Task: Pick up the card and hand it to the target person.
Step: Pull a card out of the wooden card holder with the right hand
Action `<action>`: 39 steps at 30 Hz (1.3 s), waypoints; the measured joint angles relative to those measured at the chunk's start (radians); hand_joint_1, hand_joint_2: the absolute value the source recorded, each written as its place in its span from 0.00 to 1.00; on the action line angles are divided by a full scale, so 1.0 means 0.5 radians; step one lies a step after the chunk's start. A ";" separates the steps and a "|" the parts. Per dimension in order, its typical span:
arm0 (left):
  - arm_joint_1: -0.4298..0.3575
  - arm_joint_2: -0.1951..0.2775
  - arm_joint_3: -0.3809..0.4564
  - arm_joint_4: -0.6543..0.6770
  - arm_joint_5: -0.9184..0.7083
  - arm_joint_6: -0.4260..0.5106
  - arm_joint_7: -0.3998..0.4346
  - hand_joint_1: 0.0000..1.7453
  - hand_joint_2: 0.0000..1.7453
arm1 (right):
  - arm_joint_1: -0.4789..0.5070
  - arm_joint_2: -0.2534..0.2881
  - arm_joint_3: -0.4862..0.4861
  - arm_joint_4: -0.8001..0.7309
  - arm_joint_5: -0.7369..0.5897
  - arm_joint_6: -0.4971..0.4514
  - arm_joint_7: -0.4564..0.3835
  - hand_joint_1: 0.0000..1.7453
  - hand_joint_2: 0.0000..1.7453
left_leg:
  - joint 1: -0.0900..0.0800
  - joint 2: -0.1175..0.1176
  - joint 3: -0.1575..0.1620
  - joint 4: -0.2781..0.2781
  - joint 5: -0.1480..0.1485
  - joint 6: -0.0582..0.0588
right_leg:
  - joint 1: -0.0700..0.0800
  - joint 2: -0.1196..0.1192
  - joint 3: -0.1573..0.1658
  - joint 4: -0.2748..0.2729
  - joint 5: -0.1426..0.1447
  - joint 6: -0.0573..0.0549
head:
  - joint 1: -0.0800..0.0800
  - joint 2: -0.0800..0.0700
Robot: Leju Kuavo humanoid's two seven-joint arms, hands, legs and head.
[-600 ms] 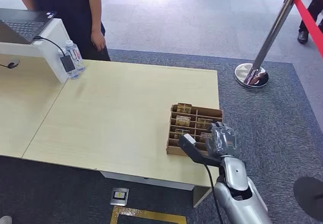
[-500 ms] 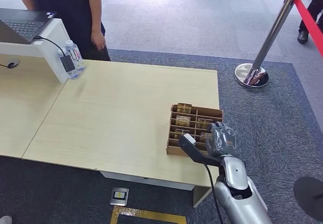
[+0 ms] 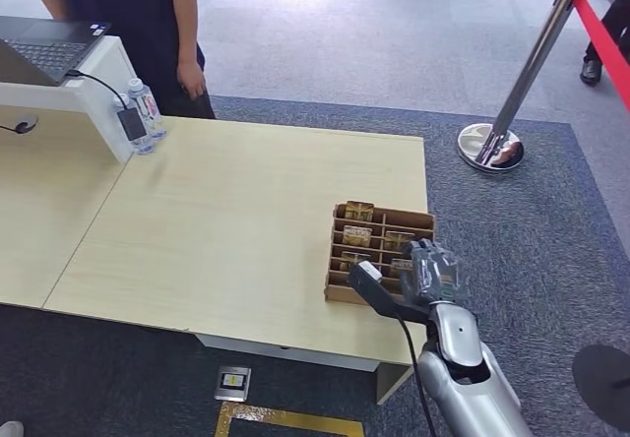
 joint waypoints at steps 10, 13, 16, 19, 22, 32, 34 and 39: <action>0.000 0.007 0.000 0.000 0.007 0.000 0.005 0.00 0.00 | -0.005 0.000 0.001 0.009 -0.012 -0.006 0.000 1.00 1.00 | 0.000 0.000 0.001 0.000 0.000 0.000 | 0.000 0.000 0.000 0.000 0.000 0.000 | 0.000 0.000; 0.001 0.008 0.000 0.000 0.016 0.006 0.007 0.00 0.00 | -0.006 0.001 0.001 0.010 -0.012 -0.013 -0.010 1.00 1.00 | 0.000 0.000 0.001 0.000 0.000 0.000 | 0.000 0.000 0.001 0.000 0.000 0.000 | 0.000 0.000; 0.001 0.008 0.000 0.000 0.021 0.010 0.006 0.00 0.00 | -0.005 0.001 0.002 0.009 -0.008 -0.021 -0.014 1.00 1.00 | 0.000 0.000 0.001 0.000 0.001 -0.001 | 0.000 0.000 0.001 0.000 0.001 0.000 | 0.000 0.000; 0.001 0.008 0.000 0.000 0.023 0.012 0.006 0.00 0.00 | -0.004 0.002 0.004 0.002 -0.003 -0.026 -0.015 1.00 1.00 | 0.000 0.000 0.001 0.000 0.001 -0.001 | 0.000 0.000 0.000 0.000 0.001 -0.001 | 0.000 0.000; 0.001 0.008 0.000 0.000 0.023 0.016 0.006 0.00 0.00 | -0.003 0.002 0.005 -0.010 0.001 -0.029 -0.015 1.00 1.00 | 0.000 0.000 0.001 0.000 0.001 -0.001 | 0.000 0.000 0.000 0.000 0.001 -0.001 | 0.000 0.000; 0.001 0.008 0.000 0.000 0.023 0.019 0.003 0.00 0.00 | 0.021 0.004 0.005 -0.077 0.030 -0.034 -0.017 1.00 1.00 | 0.000 0.000 0.000 0.000 0.001 -0.001 | 0.000 0.000 -0.001 0.000 0.001 -0.001 | 0.000 0.000; 0.001 0.008 0.000 0.000 0.022 0.015 0.000 0.00 0.00 | 0.023 0.001 0.005 -0.106 0.034 -0.036 -0.023 1.00 1.00 | 0.000 0.000 -0.001 0.000 0.001 -0.001 | 0.000 0.000 -0.001 0.000 0.001 -0.001 | 0.000 0.000; 0.001 0.008 0.000 0.000 0.014 0.005 -0.010 0.00 0.00 | 0.041 -0.010 0.005 -0.217 0.035 -0.045 -0.033 1.00 1.00 | 0.000 0.000 -0.001 0.000 0.001 -0.001 | 0.000 0.000 -0.002 0.000 0.001 -0.001 | 0.000 0.000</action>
